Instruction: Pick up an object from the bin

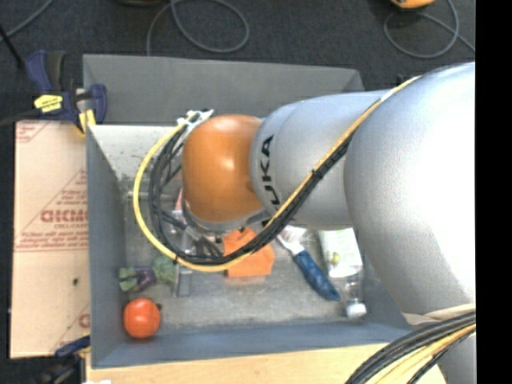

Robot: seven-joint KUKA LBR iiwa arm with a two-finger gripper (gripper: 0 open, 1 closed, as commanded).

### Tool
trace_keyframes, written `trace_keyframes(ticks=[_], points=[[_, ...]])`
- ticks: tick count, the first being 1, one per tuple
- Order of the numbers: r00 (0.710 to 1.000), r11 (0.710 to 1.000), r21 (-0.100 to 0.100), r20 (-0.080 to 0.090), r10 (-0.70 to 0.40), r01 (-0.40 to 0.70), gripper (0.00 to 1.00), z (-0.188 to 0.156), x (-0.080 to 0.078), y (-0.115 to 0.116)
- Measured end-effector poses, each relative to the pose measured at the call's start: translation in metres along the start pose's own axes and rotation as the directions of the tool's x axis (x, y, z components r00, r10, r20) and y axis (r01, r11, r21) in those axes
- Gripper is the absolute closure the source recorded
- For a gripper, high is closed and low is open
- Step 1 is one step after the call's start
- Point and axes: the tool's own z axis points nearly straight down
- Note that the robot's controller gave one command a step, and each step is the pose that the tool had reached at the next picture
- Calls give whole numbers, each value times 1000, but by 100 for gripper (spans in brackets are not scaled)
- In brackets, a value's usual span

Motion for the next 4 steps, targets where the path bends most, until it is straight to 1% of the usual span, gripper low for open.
trace_keyframes(ticks=[1, 2, 3, 4], points=[[997, 997, -1, 12, -81, 81, 0, 3, -5, 11], [996, 996, -4, 7, 94, -94, 0, 45, -7, -2], [999, 999, -2, 22, 47, -47, 100, 55, 3, 1], [999, 999, -2, 22, 47, -47, 100, 55, 3, 1]])
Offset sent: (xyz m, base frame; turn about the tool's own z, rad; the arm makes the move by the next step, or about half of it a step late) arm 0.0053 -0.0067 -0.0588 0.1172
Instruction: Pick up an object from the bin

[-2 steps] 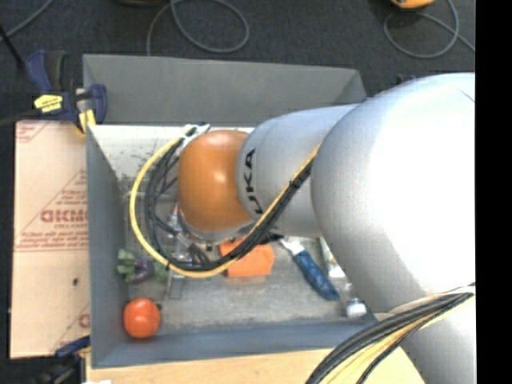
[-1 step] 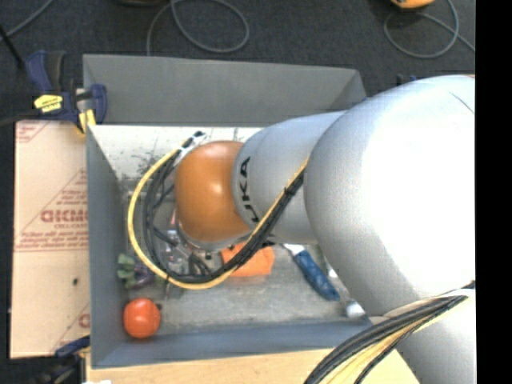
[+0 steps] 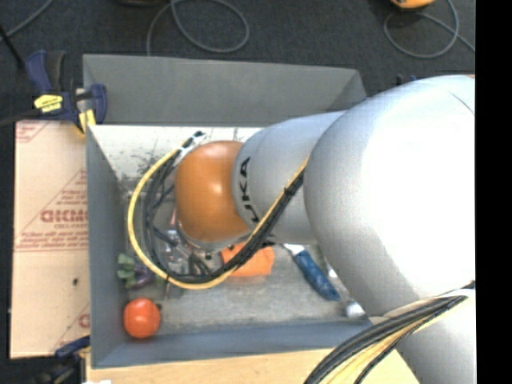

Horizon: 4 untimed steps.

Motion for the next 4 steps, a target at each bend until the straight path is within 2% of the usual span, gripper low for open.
trace_keyframes(ticks=[1, 2, 3, 4], points=[[1000, 1000, 1, -4, 1, -1, 100, -6, 1, -1], [1000, 1000, 1, -6, 2, -2, 100, -27, 2, -1], [1000, 1000, -1, -2, 2, -2, 100, -40, 0, 0], [1000, 1000, 2, -10, 3, -3, 100, -52, 2, 0]])
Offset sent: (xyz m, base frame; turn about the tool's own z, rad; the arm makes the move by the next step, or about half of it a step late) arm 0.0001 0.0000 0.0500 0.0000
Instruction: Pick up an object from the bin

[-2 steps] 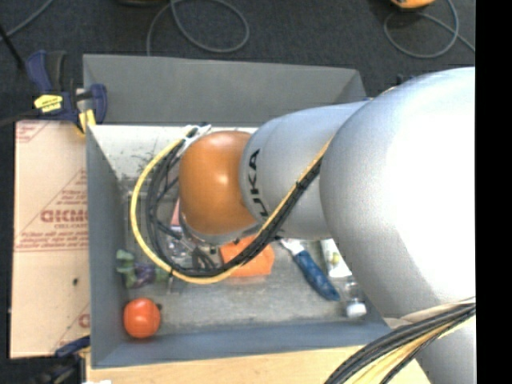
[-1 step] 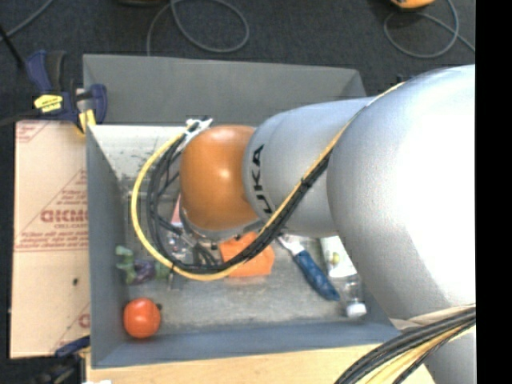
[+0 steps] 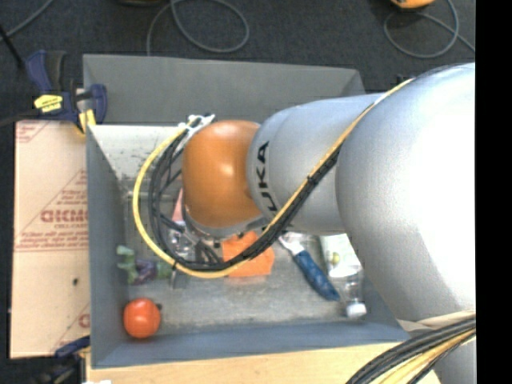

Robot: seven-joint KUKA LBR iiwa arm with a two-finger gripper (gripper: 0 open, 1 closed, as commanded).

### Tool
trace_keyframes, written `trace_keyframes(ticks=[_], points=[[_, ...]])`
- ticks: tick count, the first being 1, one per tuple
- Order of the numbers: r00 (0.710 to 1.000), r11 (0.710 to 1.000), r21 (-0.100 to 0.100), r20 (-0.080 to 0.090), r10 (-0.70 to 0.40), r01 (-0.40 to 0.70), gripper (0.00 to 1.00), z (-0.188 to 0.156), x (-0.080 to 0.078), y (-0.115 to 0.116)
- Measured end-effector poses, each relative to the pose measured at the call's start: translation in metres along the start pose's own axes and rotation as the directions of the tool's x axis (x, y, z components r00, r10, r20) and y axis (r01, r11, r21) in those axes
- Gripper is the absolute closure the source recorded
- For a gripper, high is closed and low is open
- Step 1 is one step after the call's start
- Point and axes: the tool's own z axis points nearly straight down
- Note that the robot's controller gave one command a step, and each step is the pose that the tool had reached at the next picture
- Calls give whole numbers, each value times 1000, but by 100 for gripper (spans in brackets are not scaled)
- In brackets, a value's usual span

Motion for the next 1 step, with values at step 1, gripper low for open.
trace_keyframes(ticks=[1], points=[[1000, 1000, 1, -2, 1, -1, 100, -22, 0, 0]])
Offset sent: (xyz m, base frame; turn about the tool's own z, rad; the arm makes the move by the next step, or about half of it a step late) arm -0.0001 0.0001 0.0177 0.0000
